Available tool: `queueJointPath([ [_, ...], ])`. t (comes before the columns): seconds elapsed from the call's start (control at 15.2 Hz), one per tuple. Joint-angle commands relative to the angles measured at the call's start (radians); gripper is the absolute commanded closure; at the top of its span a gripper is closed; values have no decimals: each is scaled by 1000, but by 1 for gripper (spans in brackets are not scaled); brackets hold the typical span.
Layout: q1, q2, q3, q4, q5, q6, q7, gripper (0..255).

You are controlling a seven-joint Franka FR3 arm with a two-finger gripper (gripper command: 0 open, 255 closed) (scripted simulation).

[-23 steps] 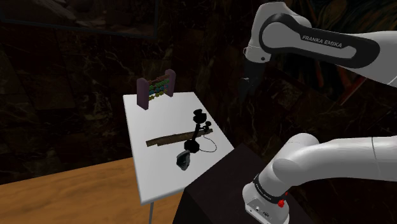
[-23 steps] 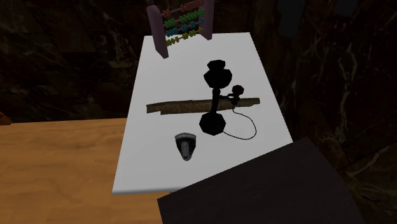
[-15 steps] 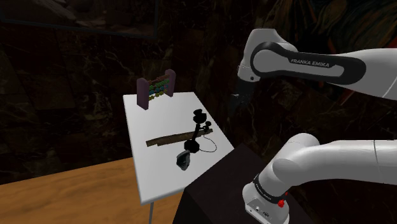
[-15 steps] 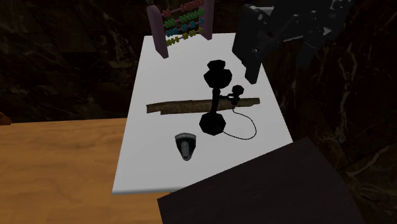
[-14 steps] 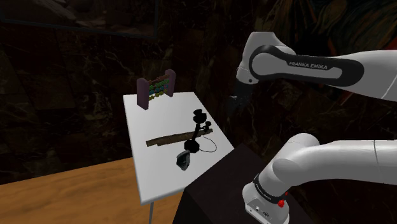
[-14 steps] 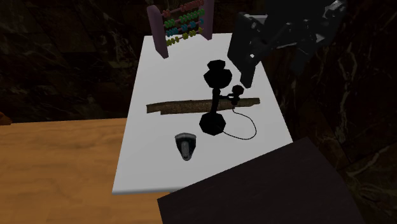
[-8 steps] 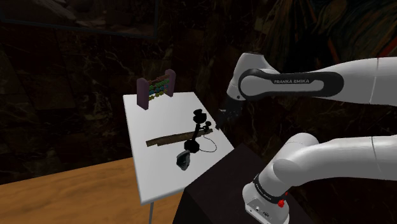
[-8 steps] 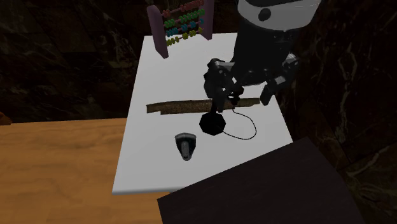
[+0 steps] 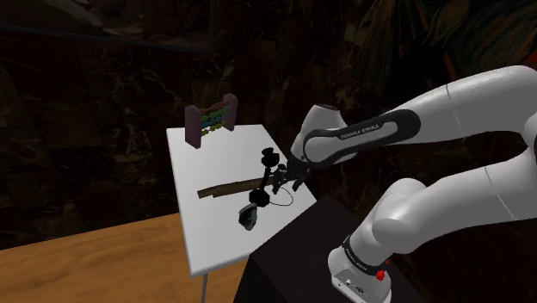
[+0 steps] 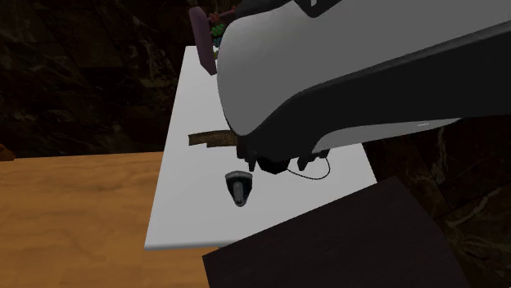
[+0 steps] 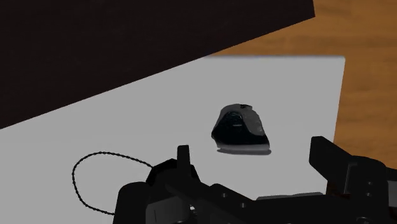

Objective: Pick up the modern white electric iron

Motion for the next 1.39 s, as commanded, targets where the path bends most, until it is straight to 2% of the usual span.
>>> queueJointPath([
  [0.0, 49, 101, 11, -6, 75, 137, 17, 0],
  [0.13, 107, 209, 3, -1, 166, 262, 1, 0],
  [0.26, 189, 326, -22, 21, 303, 378, -53, 0],
  [0.4, 290, 448, -53, 68, 524, 470, -179, 0],
  [0.53, 353, 571, -49, 145, 821, 525, -378, 0],
  [0.59, 341, 574, -36, 147, 825, 526, -381, 0],
  [0.99, 313, 710, 18, 229, 1123, 560, -662, 0],
  [1.06, 304, 745, 29, 253, 1196, 566, -735, 0],
  [1.19, 304, 745, 29, 253, 1196, 566, -735, 0],
  [1.25, 304, 744, 30, 251, 1196, 566, -734, 255],
  [1.32, 304, 743, 29, 251, 1196, 566, -734, 255],
])
